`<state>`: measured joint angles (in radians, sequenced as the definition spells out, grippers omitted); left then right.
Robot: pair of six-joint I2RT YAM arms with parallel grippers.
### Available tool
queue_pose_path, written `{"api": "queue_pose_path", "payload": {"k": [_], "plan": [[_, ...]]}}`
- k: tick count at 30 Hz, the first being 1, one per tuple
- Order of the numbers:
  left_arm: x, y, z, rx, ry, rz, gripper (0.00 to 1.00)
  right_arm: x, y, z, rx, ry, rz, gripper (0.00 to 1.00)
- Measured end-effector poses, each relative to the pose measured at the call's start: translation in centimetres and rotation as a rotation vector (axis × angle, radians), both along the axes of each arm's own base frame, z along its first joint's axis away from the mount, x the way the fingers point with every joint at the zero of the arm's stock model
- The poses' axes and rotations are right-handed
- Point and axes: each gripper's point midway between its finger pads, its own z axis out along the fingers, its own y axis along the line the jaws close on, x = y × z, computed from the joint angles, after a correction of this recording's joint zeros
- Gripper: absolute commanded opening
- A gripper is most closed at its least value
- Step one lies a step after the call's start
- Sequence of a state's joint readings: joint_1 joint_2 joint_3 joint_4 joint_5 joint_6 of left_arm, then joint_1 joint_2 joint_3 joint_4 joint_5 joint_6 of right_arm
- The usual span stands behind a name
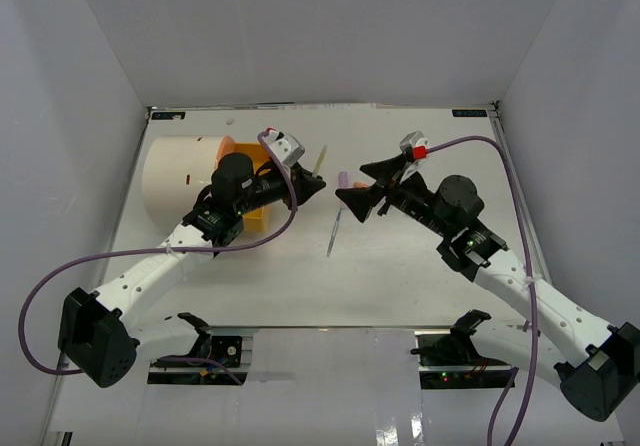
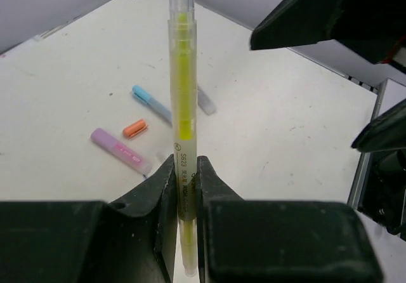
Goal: Sort the stationery into containers
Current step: Close the pen cap on the pen, then place the pen in the drawer.
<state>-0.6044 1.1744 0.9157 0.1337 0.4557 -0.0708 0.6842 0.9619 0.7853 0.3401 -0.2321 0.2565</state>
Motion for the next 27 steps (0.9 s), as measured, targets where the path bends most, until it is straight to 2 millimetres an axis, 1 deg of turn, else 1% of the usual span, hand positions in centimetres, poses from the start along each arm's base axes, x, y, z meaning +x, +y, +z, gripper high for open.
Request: {"api": "queue_pose_path", "payload": {"k": [2, 3, 5, 7, 11, 14, 16, 19, 23, 24, 25, 27], "plan": [[0.4, 0.5, -0.4, 0.022, 0.028, 0.039, 0.0, 0.0, -0.7, 0.1, -0.019, -0.015, -0.031, 0.91], [0.7, 0.7, -0.5, 0.034, 0.042, 0.062, 0.0, 0.1, -1.1, -0.1, -0.03, -0.016, -0.048, 0.9], [1.1, 1.3, -0.4, 0.055, 0.066, 0.106, 0.0, 0.2, -1.7, -0.3, -0.05, -0.017, -0.075, 0.9], [1.4, 1.8, -0.2, 0.074, 0.084, 0.144, 0.02, 0.3, -2.2, -0.8, -0.071, -0.014, -0.099, 0.9], [2.4, 3.1, -0.1, 0.128, 0.136, 0.24, 0.04, 0.2, -3.1, -2.7, -0.112, 0.01, -0.132, 0.9], [3.3, 4.4, -0.7, 0.185, 0.187, 0.322, 0.04, 0.1, -3.6, -4.4, -0.151, 0.034, -0.146, 0.9], [4.2, 5.8, -1.6, 0.233, 0.235, 0.377, 0.04, 0.0, -4.0, -5.3, -0.169, 0.047, -0.153, 0.9], [6.3, 8.7, -2.8, 0.297, 0.313, 0.48, 0.06, -0.4, -4.5, -6.4, -0.188, 0.06, -0.161, 0.9], [8.8, 12.6, -4.9, 0.376, 0.411, 0.611, 0.11, -0.8, -5.0, -7.2, -0.205, 0.057, -0.167, 0.9], [9.2, 13.4, -5.5, 0.397, 0.44, 0.635, 0.11, -0.8, -5.1, -7.4, -0.209, 0.056, -0.169, 0.9], [9.5, 14.0, -6.1, 0.414, 0.461, 0.653, 0.14, -0.9, -5.2, -7.5, -0.21, 0.053, -0.17, 0.9], [9.9, 14.9, -7.2, 0.447, 0.504, 0.678, 0.16, -1.1, -5.4, -7.7, -0.212, 0.052, -0.171, 0.9]]}}
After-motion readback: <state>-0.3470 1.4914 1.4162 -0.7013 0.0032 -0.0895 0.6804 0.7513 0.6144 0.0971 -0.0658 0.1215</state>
